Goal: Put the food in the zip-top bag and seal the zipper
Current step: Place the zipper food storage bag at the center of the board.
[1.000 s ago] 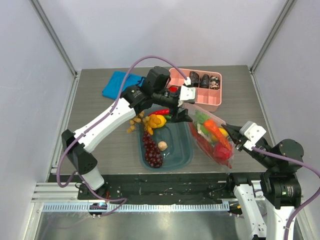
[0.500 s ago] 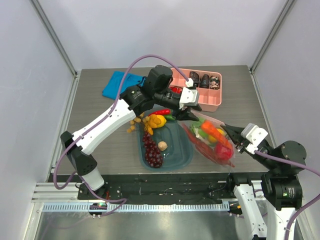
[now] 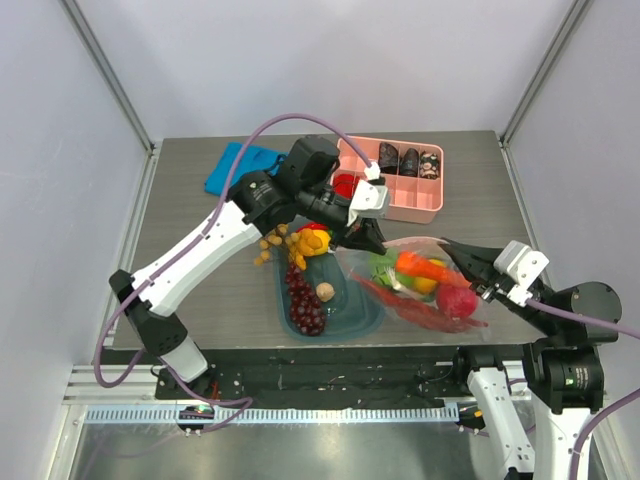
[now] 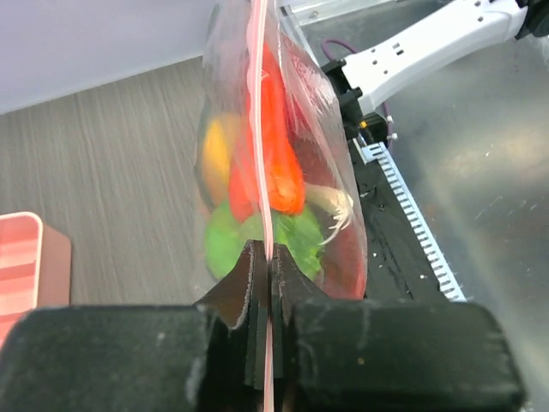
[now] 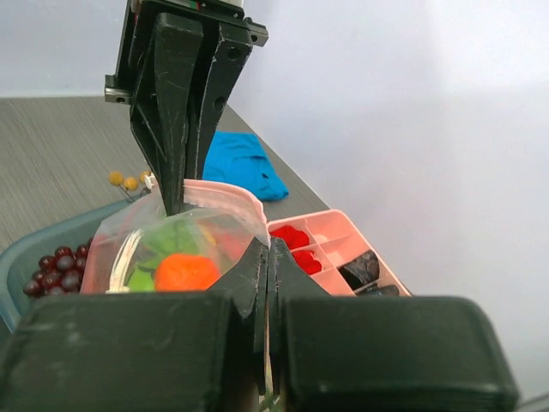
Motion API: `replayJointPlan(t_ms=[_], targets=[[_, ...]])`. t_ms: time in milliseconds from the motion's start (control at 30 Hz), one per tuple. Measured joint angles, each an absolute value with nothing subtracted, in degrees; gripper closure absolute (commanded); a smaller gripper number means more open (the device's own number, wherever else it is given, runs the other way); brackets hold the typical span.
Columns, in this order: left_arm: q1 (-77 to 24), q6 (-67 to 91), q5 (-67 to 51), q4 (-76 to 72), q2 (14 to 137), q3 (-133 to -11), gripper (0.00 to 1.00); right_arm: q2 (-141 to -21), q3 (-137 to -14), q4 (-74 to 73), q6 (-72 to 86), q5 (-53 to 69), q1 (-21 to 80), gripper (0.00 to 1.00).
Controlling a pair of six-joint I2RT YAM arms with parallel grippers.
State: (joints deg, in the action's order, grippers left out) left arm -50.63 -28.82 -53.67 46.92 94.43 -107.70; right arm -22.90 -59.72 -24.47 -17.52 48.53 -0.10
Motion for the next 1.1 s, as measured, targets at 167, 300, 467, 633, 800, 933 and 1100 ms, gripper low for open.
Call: replayJointPlan(t_ms=[167,300,467,633,800,933,1100], targets=[[-48.75,-21.67,-52.45,44.36,91.31,-106.89,1.0,-24.25,-59.92,-20.27,-14.52,49.95,-0.1,0.91],[-43.11,-12.14,-51.59,39.31,89.45,-106.34,1.0,-25.15,-59.9,-18.02,-12.4,50.15,-0.1,0.35],[-33.98,-7.66,-48.05,38.04,88.49,-106.83,1.0,-25.15,-59.77,-13.45,-8.51,48.58,-0.1,0.0],[-26.72,-8.29,-42.92,38.44,86.02,-106.83,1.0,-25.71,-59.77,-11.11,-5.34,46.22,-0.1,0.0],[-14.55,-11.57,-40.66,41.12,83.48,-110.43,1.0,-27.35,-59.31,-10.17,-3.33,44.71,-0.1,0.0],[-5.76,-14.74,-40.16,43.4,83.5,-114.8,1.0,-28.23,-58.39,-9.85,-2.31,44.12,-0.1,0.0],[3.81,-19.75,-41.01,45.01,83.66,-113.34,1.0,-28.56,-57.21,-9.72,-1.37,43.83,-0.1,0.0]])
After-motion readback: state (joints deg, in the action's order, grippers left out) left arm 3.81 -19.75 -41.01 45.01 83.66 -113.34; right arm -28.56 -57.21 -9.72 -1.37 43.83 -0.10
